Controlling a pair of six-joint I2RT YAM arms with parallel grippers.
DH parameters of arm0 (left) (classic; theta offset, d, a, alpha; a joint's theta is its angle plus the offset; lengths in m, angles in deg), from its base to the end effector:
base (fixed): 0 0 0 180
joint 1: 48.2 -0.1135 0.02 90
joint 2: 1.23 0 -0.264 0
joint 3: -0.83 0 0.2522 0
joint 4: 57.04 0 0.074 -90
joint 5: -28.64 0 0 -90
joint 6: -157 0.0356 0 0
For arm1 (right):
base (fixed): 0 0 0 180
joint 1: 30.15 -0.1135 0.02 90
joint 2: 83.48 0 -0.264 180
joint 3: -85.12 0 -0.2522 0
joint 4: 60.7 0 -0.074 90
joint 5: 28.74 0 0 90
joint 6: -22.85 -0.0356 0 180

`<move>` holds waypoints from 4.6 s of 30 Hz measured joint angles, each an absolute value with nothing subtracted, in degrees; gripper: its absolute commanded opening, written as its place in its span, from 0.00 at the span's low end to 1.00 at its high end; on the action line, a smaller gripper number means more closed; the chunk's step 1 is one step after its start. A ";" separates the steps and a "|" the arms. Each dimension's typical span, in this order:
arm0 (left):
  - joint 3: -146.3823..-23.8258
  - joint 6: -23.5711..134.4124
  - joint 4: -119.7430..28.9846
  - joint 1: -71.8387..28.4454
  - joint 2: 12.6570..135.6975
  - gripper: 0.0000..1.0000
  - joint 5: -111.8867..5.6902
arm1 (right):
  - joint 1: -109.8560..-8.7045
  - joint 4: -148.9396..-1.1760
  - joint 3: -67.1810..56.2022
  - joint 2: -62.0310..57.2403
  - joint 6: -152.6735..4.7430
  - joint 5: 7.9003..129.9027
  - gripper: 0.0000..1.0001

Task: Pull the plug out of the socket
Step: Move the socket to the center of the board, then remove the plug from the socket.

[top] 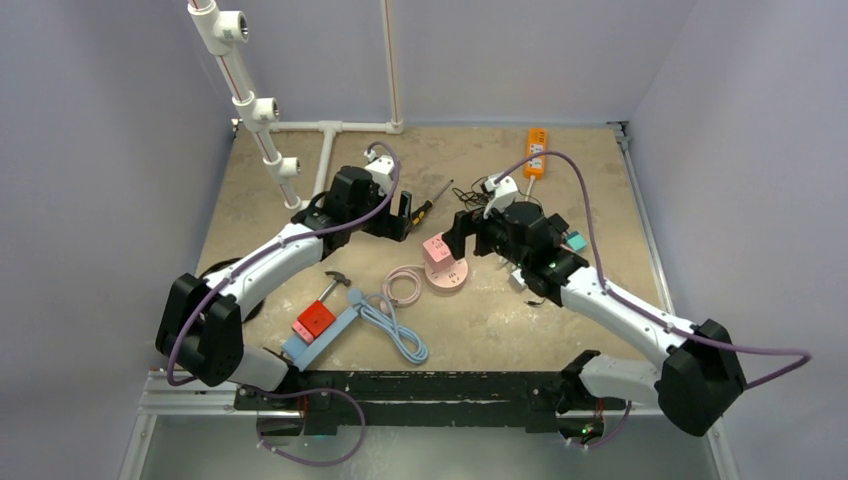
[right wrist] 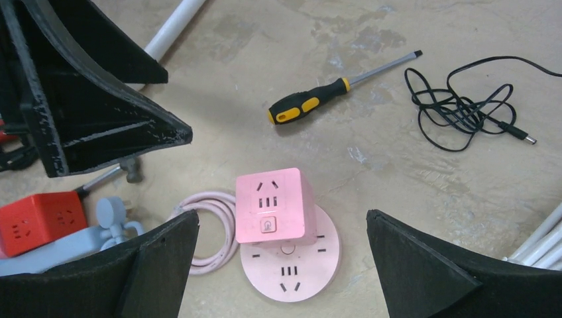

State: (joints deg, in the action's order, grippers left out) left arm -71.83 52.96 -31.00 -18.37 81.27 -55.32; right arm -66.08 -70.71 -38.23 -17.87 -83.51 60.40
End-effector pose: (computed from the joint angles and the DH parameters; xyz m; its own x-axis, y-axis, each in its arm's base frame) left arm 0.2781 -0.1638 0.2680 -0.6312 0.0838 -0.7711 0.4283 0.8665 -0.2564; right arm 0.2139 0.1543 0.2790 -0.4146 0.0474 -0.9088 -0.4778 0.8386 0.2617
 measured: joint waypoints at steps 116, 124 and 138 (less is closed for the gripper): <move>-67.41 37.18 -48.47 -13.30 97.49 0.53 -30.18 | -66.58 -52.31 -41.42 0.42 -96.17 53.10 0.00; -67.33 35.87 -50.04 -13.43 98.32 0.54 -29.39 | -66.80 -49.60 -43.67 0.31 -97.19 53.05 0.00; -65.97 31.12 -53.32 -15.88 100.05 0.16 -26.40 | -67.41 -48.84 -44.83 -0.98 -97.72 52.55 0.00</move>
State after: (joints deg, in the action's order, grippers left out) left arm -65.97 31.12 -53.32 -15.88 100.05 -26.40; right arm -67.41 -48.84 -44.83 -0.98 -97.72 52.55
